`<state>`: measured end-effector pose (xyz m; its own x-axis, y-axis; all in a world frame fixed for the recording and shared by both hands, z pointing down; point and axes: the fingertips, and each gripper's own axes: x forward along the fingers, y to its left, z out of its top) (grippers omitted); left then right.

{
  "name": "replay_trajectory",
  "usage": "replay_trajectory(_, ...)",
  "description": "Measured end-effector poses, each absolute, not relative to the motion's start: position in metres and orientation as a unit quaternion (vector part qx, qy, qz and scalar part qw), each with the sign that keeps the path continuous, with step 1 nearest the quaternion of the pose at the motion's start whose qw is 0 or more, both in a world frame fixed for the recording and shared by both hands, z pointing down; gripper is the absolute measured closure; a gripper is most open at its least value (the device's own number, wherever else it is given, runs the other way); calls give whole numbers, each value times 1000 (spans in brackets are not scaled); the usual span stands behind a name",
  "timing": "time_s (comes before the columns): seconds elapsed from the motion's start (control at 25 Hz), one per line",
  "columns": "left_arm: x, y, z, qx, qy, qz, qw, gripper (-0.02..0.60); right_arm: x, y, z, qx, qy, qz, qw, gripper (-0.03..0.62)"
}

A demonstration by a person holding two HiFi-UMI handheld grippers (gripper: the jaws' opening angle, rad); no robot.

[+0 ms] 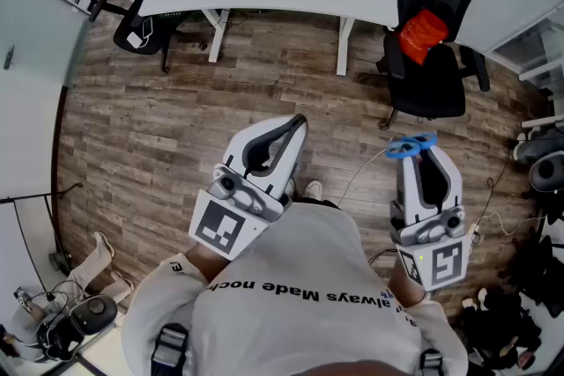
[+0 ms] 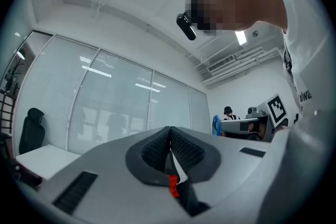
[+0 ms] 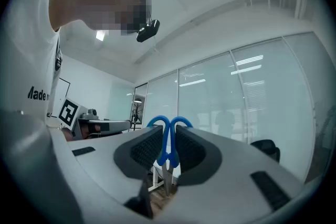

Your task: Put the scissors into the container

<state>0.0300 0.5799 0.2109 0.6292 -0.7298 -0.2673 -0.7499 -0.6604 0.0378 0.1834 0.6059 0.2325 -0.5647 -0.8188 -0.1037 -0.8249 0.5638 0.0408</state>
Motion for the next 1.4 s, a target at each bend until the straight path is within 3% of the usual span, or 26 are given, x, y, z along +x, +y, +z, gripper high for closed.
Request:
replay_trajectory(0.8,43,623,201,-899,413,142,46,561,190,642,216,-460,885,70,37,508)
replay_trajectory(1.4,27,591,204,-901,408,142,45,561,177,613,220,-466,881,71,38,508)
